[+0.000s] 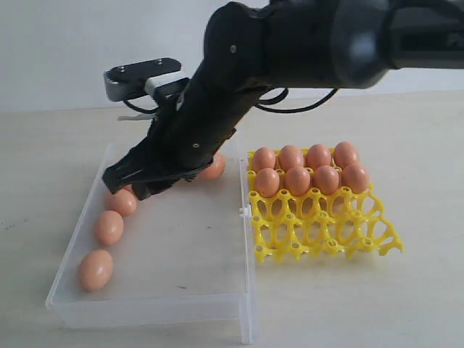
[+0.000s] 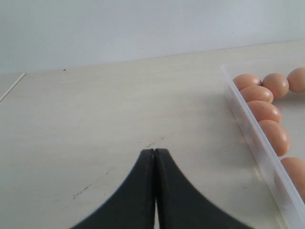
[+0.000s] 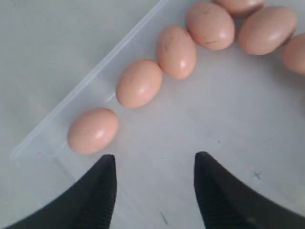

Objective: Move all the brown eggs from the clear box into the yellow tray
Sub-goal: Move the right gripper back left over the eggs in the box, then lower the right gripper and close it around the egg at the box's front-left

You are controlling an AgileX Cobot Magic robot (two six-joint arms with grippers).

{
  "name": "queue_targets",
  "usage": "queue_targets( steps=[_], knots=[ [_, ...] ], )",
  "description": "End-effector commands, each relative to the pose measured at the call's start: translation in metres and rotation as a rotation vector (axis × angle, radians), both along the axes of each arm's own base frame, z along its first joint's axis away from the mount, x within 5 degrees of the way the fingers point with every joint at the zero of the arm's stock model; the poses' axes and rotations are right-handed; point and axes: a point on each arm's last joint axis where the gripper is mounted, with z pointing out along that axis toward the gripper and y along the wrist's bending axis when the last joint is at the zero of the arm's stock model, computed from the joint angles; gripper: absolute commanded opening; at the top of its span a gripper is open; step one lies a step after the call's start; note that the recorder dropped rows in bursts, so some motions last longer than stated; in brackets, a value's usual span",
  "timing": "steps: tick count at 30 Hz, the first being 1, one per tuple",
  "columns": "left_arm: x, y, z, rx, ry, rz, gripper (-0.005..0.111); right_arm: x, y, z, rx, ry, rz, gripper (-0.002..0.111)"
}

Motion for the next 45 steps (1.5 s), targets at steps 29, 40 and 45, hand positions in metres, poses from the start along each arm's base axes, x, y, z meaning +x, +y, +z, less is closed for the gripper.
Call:
queue_targets(
  steps=[29, 40, 45],
  knots=[
    [0.000, 0.000, 0.003, -0.007, -0.023, 0.001, 0.000, 0.006, 0.068, -0.092, 0.152, 0.397, -0.162, 0.056],
    [0.000, 0.000, 0.003, -0.007, -0.023, 0.001, 0.000, 0.004, 0.069, -0.115, 0.121, 0.464, -0.176, 0.056],
    [0.000, 0.000, 0.003, -0.007, -0.023, 0.001, 0.000, 0.004, 0.069, -0.120, 0.114, 0.466, -0.179, 0.056]
  ],
)
